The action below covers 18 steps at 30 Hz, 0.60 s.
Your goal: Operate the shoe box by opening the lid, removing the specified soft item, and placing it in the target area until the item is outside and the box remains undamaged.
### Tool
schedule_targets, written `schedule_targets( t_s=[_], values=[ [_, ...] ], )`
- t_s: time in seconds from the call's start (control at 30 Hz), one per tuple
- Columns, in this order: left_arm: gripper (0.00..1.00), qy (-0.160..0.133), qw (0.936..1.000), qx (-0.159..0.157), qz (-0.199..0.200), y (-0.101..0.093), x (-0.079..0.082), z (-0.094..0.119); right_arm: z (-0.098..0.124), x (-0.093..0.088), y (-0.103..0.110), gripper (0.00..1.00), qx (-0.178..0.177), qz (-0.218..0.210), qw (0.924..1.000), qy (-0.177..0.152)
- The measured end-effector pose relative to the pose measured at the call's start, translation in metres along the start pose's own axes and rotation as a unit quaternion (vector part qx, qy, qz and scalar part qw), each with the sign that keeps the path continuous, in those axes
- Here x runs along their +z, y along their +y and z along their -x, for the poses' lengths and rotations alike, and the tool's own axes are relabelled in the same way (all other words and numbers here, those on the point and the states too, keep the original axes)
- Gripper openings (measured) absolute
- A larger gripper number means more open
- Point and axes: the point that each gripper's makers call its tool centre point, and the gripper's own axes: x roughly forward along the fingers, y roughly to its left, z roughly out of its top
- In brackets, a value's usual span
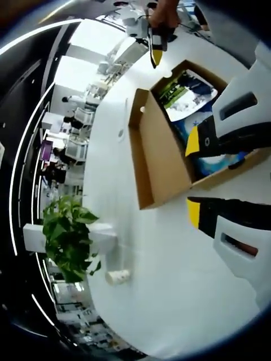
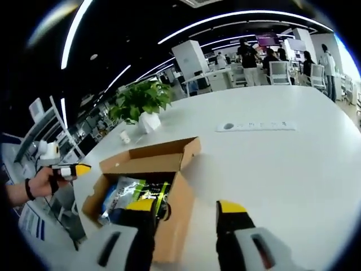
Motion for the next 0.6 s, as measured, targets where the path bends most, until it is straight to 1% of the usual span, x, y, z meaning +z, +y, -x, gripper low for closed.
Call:
schedule_targets(
  t_s=[0.07, 0.17, 0.23, 0.33, 0.43, 0.5, 0.6],
  values=[
    [0.30, 0.001, 1.0000, -0.009, -0.002, -0.007, -0.003, 0.001, 0.008, -0.003, -0.001, 0.42, 0.002, -0.003, 1.0000, -0.005],
    [0.30, 0.002, 0.9999, -0.011, -0.010, -0.015, -0.007, 0.003, 0.019, -0.009, -0.003, 0.44, 0.005, -0.012, 0.9999, -0.009],
    [0.31, 0.002, 0.9997, -0.023, 0.004, -0.022, -0.010, 0.002, 0.025, -0.013, -0.003, 0.48, 0.005, -0.012, 0.9998, -0.011],
    [0.32, 0.009, 0.9992, -0.039, 0.004, -0.037, -0.017, 0.001, 0.035, -0.019, 0.000, 0.52, 0.009, -0.008, 0.9998, -0.015],
    [0.30, 0.018, 0.9984, -0.054, 0.000, -0.053, -0.023, -0.001, 0.044, -0.019, 0.000, 0.53, 0.004, -0.003, 0.9996, -0.028],
    [0.30, 0.023, 0.9976, -0.065, 0.001, -0.065, -0.028, -0.004, 0.048, -0.020, -0.003, 0.54, 0.001, -0.014, 0.9991, -0.040],
    [0.30, 0.030, 0.9967, -0.075, 0.002, -0.078, -0.032, -0.009, 0.052, -0.026, -0.004, 0.57, 0.000, -0.027, 0.9988, -0.040]
  ],
)
